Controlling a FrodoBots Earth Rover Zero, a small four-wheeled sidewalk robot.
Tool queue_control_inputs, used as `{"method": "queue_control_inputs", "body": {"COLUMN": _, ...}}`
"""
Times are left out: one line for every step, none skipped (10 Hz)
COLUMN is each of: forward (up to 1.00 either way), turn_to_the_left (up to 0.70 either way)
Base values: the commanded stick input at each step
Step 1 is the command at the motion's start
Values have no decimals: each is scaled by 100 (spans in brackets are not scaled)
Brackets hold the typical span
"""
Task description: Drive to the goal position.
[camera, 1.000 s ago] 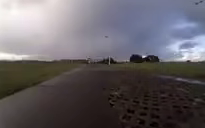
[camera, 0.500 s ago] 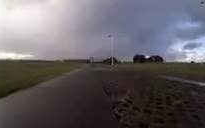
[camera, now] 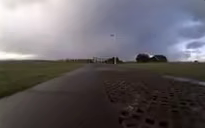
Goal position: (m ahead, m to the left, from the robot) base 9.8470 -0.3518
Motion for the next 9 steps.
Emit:
{"method": "queue_control_inputs", "body": {"forward": 70, "turn_to_the_left": 14}}
{"method": "queue_control_inputs", "body": {"forward": 70, "turn_to_the_left": 14}}
{"method": "queue_control_inputs", "body": {"forward": 70, "turn_to_the_left": 12}}
{"method": "queue_control_inputs", "body": {"forward": 70, "turn_to_the_left": 2}}
{"method": "queue_control_inputs", "body": {"forward": 70, "turn_to_the_left": 0}}
{"method": "queue_control_inputs", "body": {"forward": 70, "turn_to_the_left": 0}}
{"method": "queue_control_inputs", "body": {"forward": 70, "turn_to_the_left": 0}}
{"method": "queue_control_inputs", "body": {"forward": 70, "turn_to_the_left": 0}}
{"method": "queue_control_inputs", "body": {"forward": 70, "turn_to_the_left": 0}}
